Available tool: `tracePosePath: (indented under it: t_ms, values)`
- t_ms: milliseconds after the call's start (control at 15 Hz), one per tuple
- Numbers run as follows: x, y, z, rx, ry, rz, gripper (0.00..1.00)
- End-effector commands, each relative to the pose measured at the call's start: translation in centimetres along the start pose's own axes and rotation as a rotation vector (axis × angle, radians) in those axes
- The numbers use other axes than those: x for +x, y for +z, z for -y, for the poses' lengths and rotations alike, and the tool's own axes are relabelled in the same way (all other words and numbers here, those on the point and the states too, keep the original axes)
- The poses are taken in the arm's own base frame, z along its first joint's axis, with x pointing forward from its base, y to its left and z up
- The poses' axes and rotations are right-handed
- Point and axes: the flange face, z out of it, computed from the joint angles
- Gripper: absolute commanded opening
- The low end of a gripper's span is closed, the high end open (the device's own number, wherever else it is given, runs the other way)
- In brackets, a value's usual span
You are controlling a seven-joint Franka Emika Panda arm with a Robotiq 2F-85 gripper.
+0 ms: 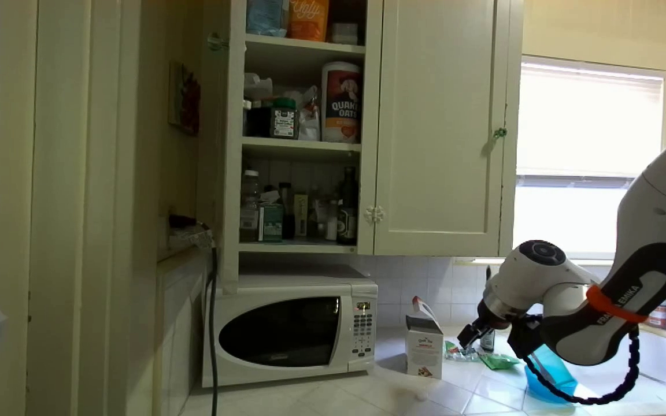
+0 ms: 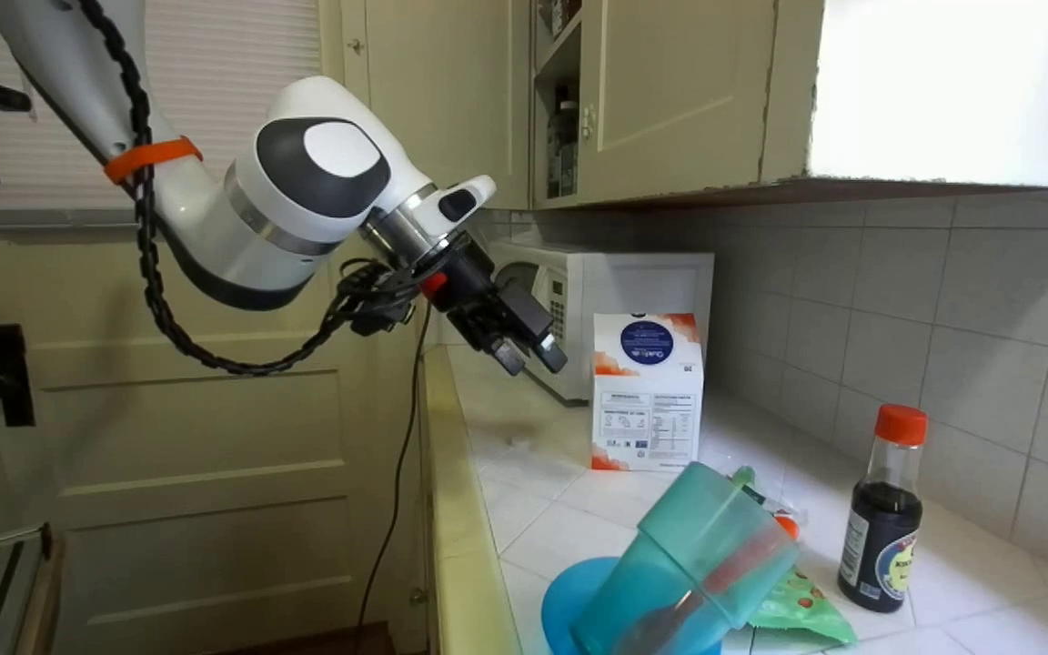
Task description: Remove the cup and bowl from the cupboard and put the box inside
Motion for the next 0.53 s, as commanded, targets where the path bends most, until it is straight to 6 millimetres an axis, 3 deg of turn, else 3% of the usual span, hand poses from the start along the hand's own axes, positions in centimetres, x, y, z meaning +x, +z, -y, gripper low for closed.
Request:
tracePosePath:
  t_ms: [0, 133, 267, 467]
  values:
    - [0.9, -0.2, 0.8, 0.008, -0.019, -0.016, 1.00]
    - [2.4, -0.4, 1.7, 0.013, -0.042, -0.040, 1.00]
    - [2.6, -0.1, 1.7, 0.012, -0.044, -0.040, 1.00]
    - [4.4, 1.3, 2.9, 0.044, -0.126, -0.075, 1.00]
